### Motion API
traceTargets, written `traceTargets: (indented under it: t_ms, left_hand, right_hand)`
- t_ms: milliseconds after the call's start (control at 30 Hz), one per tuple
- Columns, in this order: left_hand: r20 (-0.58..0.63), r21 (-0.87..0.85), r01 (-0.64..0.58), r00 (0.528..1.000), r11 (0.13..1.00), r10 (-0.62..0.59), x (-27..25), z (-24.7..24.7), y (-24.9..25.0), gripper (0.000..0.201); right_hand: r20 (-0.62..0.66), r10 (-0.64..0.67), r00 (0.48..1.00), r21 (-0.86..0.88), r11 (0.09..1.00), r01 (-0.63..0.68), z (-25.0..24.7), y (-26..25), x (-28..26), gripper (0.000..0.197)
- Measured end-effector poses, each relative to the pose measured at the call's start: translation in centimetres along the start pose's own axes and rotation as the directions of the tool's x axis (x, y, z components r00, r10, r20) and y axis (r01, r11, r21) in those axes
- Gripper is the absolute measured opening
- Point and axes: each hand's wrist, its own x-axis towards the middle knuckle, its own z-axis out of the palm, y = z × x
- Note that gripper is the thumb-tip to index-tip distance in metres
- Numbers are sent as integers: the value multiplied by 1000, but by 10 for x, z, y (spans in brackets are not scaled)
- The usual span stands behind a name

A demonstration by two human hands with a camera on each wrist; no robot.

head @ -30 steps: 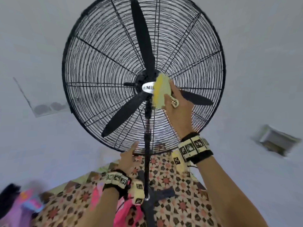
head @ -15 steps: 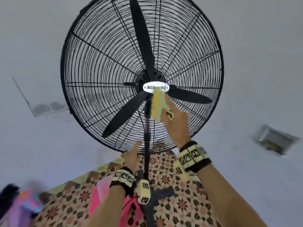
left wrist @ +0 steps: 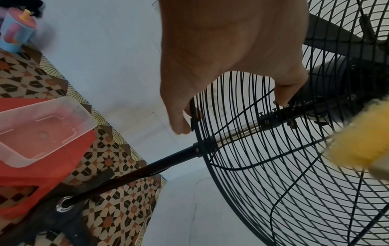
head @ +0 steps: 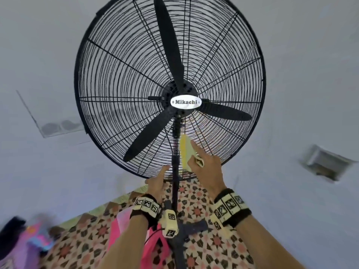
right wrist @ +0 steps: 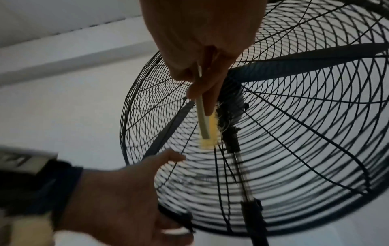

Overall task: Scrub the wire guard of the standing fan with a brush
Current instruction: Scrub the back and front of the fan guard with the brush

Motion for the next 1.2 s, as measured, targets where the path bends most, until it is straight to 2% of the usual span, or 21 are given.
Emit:
traceTargets:
  t_ms: [33, 67, 133, 233, 367, 467, 533, 667, 733, 800, 900, 1000, 1100, 1200]
  left_hand:
    - [-2, 19, 37, 999, 999, -37, -4, 1, 4, 157]
    - [-31, 46, 60, 998, 997, -59, -3, 1, 4, 163]
    - [-70, 109, 89, 994, 990, -82, -3, 0, 4, 163]
    - [-30, 106, 72, 997, 992, -69, -11, 1, 7, 169]
    - [-12, 92, 58, 998, 994, -57, -6, -1, 4, 156]
    - [9, 99, 68, 998, 993, -69, -10, -1, 5, 169]
    - [12, 84, 74, 997, 994, -75, -10, -1, 6, 172]
    - [15, 102, 73, 997, 992, -74, -12, -1, 6, 162]
    - [10, 104, 70, 997, 992, -71, -10, -3, 5, 166]
    - [17, 104, 73, 997, 992, -75, -12, -3, 6, 171]
    - [9, 73, 53, 998, 996, -54, -13, -3, 5, 152]
    - [-2, 75, 62, 998, 995, -62, -16, -1, 7, 157]
    - [-5, 68, 60, 998, 996, -60, -18, -1, 7, 143]
    - [8, 105, 42, 999, 994, -43, -20, -1, 9, 136]
  right_hand:
    - [-3, 18, 1000, 13, 1000, -18, 0, 0, -2, 50]
    - [-28, 34, 999, 48, 998, -33, -2, -4, 1, 51]
    - [-97, 30, 995, 104, 994, -20, -6, -14, 15, 52]
    - [-159, -54, 986, 34, 998, 60, -9, -19, 31, 52]
    - [-88, 8, 996, 56, 998, -3, 4, 4, 8, 52]
    - [-20, 37, 999, 64, 997, -35, 6, 8, -10, 53]
    - [-69, 31, 997, 92, 995, -25, 1, 0, -2, 52]
    - [-158, -52, 986, 49, 997, 60, -1, -9, 22, 54]
    - [-137, -31, 990, 25, 999, 35, 7, 0, 14, 53]
    - [-63, 27, 998, 60, 998, -23, 15, 11, -12, 52]
    - [33, 89, 995, 107, 990, -92, 17, 18, -41, 52]
    - [-39, 90, 995, 103, 991, -85, 11, 6, -22, 50]
    - [-97, 20, 995, 28, 999, -17, 11, -1, -3, 51]
    - [-50, 90, 995, 32, 996, -88, 22, 12, -24, 53]
